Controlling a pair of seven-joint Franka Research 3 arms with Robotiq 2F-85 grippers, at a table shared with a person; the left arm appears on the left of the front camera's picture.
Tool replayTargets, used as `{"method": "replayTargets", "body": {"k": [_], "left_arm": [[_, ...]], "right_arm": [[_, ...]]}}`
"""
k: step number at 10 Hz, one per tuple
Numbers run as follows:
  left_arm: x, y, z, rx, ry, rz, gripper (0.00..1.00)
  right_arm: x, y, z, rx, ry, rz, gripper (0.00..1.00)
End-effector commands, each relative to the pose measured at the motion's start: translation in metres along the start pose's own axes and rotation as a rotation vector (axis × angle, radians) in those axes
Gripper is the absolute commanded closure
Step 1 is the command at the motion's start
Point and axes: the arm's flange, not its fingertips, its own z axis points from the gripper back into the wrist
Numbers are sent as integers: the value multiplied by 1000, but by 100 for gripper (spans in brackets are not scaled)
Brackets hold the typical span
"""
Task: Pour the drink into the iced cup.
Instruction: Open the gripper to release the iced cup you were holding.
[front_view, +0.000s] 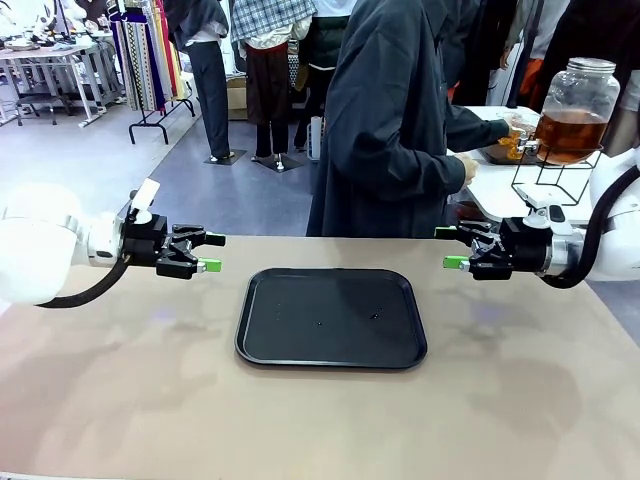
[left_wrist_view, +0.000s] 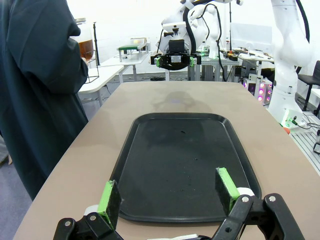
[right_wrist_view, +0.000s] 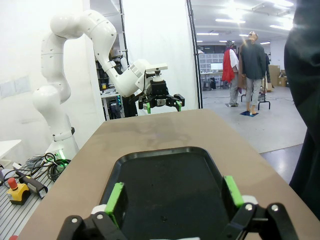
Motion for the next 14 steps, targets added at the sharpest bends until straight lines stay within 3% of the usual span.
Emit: {"method": "replayTargets", "body": {"k": [1,14], "left_arm": [[2,1,0,3,5,9,0],[2,1,0,3,5,9,0]], "right_arm": [[6,0,-2,3,1,4,0],[6,0,-2,3,1,4,0]]}}
